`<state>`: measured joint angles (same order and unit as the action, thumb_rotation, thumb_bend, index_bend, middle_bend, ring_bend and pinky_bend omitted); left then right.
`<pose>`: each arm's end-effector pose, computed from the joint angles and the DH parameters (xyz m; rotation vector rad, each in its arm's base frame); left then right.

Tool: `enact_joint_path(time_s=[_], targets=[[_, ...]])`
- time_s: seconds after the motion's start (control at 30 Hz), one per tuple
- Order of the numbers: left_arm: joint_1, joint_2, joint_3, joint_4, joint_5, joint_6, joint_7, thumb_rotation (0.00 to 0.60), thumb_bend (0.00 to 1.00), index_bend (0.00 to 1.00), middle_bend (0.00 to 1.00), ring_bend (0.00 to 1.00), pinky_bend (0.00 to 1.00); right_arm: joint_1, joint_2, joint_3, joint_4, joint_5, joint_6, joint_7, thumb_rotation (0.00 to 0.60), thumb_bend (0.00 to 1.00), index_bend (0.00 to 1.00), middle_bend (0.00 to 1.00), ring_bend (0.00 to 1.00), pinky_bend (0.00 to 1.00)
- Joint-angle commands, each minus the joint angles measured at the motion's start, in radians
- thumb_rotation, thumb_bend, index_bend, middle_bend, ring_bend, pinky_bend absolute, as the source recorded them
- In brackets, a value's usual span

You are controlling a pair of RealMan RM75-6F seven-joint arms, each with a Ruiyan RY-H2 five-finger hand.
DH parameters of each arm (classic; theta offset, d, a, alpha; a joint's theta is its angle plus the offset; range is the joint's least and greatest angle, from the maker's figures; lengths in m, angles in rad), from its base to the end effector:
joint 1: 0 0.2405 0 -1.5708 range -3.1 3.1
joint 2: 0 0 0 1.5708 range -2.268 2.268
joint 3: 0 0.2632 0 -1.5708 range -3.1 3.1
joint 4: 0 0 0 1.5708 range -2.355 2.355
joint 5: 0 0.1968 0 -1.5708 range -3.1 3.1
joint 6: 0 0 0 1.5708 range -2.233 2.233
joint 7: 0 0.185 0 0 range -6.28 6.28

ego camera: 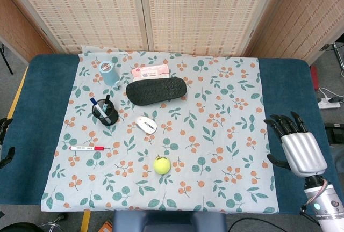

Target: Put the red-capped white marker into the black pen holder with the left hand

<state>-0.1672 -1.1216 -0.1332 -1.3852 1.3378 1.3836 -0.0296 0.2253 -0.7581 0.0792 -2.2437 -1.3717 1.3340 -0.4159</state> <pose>-0.3574 0.2677 0.2164 -1.2972 -0.7872 -0.7625 -0.1900 -0.2409 0.2088 1.5842 -0.8359 0.7898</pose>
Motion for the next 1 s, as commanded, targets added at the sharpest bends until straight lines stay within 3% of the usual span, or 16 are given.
enact_joint_path(time_s=[0.03, 0.73, 1.0], targets=[[0.000, -0.001, 0.000, 0.001, 0.001, 0.000, 0.000, 0.600, 0.36, 0.11, 0.07, 0.01, 0.14, -0.001, 0.000, 0.000, 0.000, -0.002, 0.002, 0.000, 0.600, 0.10, 0.18, 0.13, 0.13, 0.02], [0.000, 0.001, 0.002, -0.006, 0.004, 0.001, -0.004, 0.600, 0.36, 0.10, 0.07, 0.01, 0.14, -0.001, 0.000, 0.000, 0.001, -0.003, 0.000, 0.001, 0.600, 0.10, 0.18, 0.13, 0.13, 0.02], [-0.003, 0.009, 0.000, -0.110, 0.019, 0.017, 0.026, 0.600, 0.36, 0.09, 0.07, 0.01, 0.14, -0.003, 0.000, -0.001, -0.002, -0.007, 0.003, -0.001, 0.600, 0.10, 0.18, 0.13, 0.13, 0.02]])
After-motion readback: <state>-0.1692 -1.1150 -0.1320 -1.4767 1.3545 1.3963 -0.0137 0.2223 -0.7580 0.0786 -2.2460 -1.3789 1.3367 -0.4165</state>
